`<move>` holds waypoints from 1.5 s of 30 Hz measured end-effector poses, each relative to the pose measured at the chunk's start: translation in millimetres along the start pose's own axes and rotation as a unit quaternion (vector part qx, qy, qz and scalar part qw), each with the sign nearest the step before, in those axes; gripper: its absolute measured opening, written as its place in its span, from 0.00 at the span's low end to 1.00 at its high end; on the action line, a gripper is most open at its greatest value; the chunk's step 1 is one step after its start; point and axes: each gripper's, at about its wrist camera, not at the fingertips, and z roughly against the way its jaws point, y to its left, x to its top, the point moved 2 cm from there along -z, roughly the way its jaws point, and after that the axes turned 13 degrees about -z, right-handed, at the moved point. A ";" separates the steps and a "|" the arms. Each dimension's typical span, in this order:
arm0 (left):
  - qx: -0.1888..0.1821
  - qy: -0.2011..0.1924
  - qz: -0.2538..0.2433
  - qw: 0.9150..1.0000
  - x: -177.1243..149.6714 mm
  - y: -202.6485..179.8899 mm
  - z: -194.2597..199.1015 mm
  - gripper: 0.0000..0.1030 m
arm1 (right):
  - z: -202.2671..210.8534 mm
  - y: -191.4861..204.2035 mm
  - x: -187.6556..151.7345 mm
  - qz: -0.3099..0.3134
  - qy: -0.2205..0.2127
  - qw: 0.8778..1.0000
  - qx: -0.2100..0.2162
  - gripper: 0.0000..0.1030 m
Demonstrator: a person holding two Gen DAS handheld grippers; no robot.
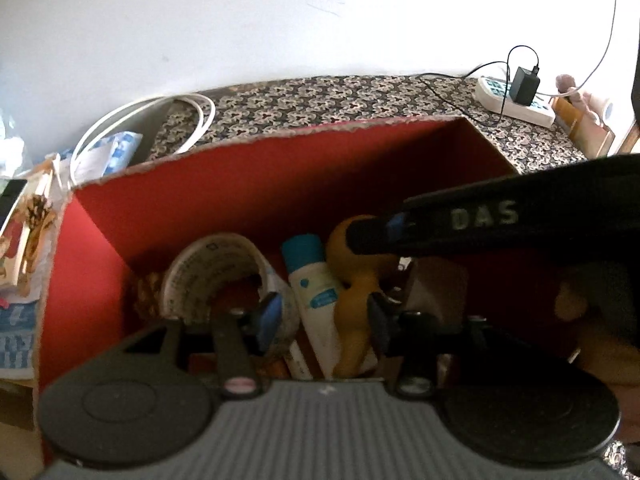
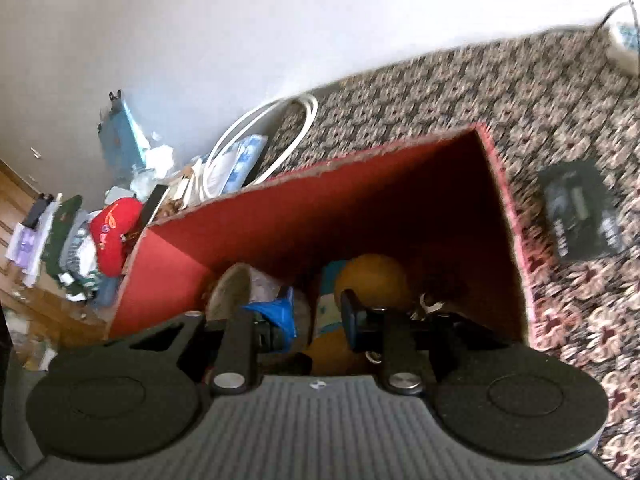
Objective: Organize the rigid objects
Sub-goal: 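Lower the gourd into the red box and open the right gripper, then withdraw the right gripper up and away from the red box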
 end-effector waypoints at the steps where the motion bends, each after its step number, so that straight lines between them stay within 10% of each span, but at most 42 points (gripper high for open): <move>1: 0.002 0.000 0.002 1.000 -0.3 0.1 0.0 0.49 | 2.9 -0.3 0.0 0.000 -0.006 1.000 -0.001 0.08; 28: 0.126 0.009 -0.014 0.992 -14.7 -34.3 71.2 0.64 | 83.3 -4.3 -44.1 -0.032 -0.094 0.995 -0.008 0.09; 45: 0.101 0.017 -0.004 0.995 -39.2 -68.0 102.5 0.64 | 128.0 -8.9 -77.4 -0.026 -0.124 0.992 -0.020 0.09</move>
